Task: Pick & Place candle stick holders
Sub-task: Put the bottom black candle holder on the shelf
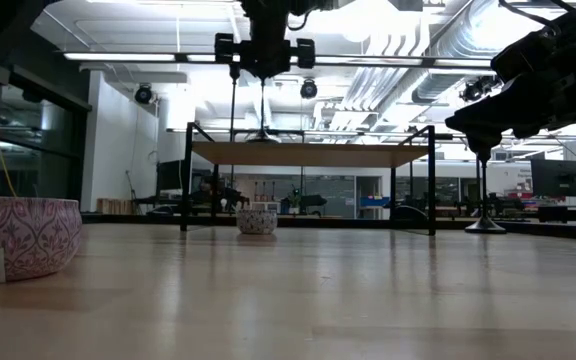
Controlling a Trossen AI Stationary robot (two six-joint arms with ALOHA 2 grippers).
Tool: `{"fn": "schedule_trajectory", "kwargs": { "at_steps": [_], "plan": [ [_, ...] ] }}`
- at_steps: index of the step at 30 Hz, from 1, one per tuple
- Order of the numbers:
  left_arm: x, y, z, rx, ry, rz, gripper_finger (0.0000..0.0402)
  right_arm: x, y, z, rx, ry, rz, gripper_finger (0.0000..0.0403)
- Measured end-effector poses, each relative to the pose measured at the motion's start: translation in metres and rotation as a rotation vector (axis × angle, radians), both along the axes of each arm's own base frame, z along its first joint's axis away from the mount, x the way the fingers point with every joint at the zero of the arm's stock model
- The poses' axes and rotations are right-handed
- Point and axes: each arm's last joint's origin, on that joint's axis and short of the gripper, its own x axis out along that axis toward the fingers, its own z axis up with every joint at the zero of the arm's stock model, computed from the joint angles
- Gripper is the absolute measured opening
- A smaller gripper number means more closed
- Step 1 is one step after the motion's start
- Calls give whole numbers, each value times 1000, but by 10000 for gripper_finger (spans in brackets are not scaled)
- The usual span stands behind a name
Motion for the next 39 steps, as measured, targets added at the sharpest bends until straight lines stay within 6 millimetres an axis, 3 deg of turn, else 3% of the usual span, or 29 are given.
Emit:
{"fn": "schedule_trajectory", "kwargs": {
  "at_steps": [39],
  "plan": [
    [-5,19,-4,-83,20,-30,113,0,0,0,0,0,0,96]
  ]
}}
